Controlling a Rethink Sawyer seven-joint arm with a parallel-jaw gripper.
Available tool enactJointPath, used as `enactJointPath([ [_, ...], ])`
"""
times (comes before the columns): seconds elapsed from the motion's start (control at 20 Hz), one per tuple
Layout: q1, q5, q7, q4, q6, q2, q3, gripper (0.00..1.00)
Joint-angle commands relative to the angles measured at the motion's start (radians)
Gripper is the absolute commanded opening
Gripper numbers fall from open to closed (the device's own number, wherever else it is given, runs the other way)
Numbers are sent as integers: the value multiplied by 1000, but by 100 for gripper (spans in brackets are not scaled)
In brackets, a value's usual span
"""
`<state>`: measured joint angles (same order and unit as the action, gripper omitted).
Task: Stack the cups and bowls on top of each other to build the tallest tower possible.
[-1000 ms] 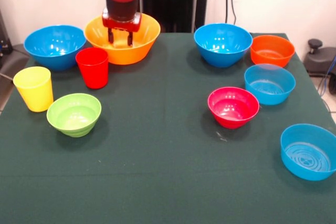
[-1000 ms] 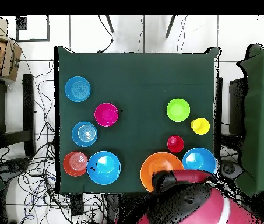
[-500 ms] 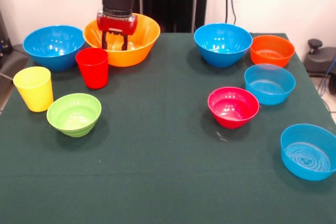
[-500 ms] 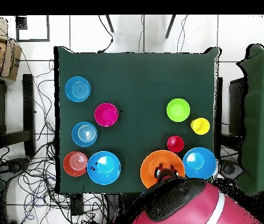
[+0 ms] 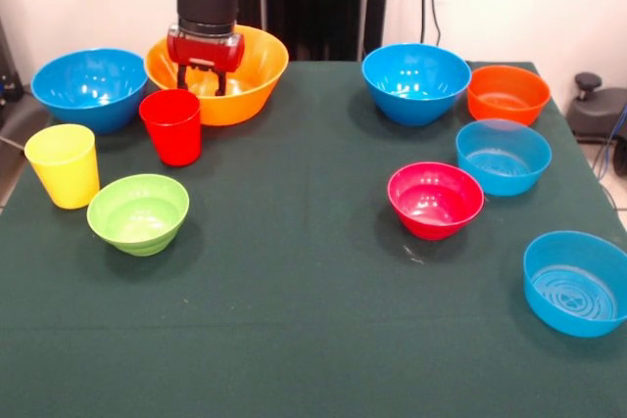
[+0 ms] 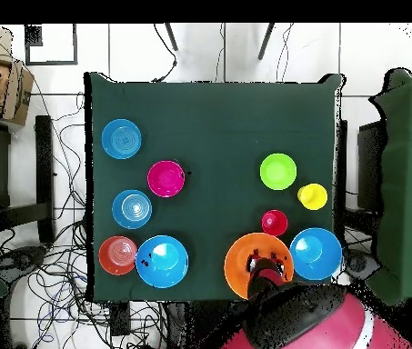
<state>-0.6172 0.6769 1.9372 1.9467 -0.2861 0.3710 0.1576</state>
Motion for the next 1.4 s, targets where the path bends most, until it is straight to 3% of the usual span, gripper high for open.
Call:
enactJointPath([
  [0.05,-15,-33,78,-149,122,34,-157,100],
  [0.65,62,-135,102,-199,200,72,-152,100],
  [0.9,115,-274,142,-244,275,72,-147,100],
  [1.4,273,-645,276,-305,306,43,-50,100],
])
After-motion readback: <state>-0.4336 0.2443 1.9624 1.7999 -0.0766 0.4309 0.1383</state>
